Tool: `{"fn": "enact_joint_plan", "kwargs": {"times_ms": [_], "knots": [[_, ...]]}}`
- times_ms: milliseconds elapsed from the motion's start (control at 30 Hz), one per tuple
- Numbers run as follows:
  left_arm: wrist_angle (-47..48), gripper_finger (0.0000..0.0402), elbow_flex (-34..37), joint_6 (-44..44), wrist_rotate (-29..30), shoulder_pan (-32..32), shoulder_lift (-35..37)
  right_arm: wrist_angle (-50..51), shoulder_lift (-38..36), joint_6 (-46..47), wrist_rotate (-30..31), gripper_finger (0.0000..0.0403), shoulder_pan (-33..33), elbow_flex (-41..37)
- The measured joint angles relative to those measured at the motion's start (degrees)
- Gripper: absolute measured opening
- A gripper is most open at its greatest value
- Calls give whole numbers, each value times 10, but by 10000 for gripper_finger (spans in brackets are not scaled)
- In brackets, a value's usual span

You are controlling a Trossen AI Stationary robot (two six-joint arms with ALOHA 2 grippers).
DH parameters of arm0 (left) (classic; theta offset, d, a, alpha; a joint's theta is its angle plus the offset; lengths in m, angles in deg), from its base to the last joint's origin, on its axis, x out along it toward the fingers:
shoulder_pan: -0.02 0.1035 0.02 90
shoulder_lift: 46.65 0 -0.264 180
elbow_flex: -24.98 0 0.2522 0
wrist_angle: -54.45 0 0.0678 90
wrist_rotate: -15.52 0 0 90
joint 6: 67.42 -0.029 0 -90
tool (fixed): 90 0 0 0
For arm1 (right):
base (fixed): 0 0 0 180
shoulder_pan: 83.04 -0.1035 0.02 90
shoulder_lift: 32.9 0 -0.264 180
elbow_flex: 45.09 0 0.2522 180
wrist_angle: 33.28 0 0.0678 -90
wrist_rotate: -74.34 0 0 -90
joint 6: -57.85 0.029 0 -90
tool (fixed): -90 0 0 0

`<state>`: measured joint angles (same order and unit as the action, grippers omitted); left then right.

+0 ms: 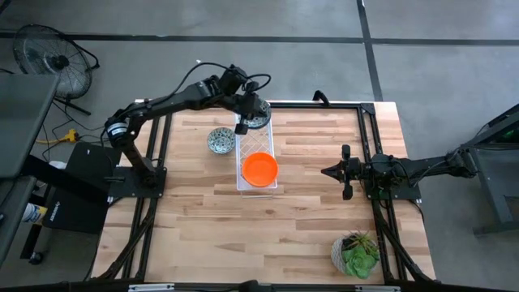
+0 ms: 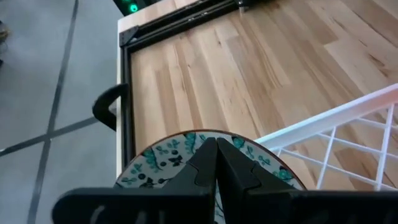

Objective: Pick & Place Mini bowls
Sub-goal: Stack the bottom white bowl on the white bowl on the shelf

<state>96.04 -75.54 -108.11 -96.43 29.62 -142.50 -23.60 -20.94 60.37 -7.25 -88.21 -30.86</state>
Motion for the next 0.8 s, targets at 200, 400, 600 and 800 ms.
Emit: {"fn": "enact_joint_plan", "kwargs": {"times_ms": [200,400,600,800], "knots": [[13,0,0,0,0,0,0,0,0,0,0,0,0,0],[7,0,0,0,0,-5,0,0,0,0,0,0,0,0],[3,0,0,3,-28,-5,0,0,0,0,0,0,0,0],[3,0,0,3,-15,-5,-5,0,0,0,0,0,0,0]]}}
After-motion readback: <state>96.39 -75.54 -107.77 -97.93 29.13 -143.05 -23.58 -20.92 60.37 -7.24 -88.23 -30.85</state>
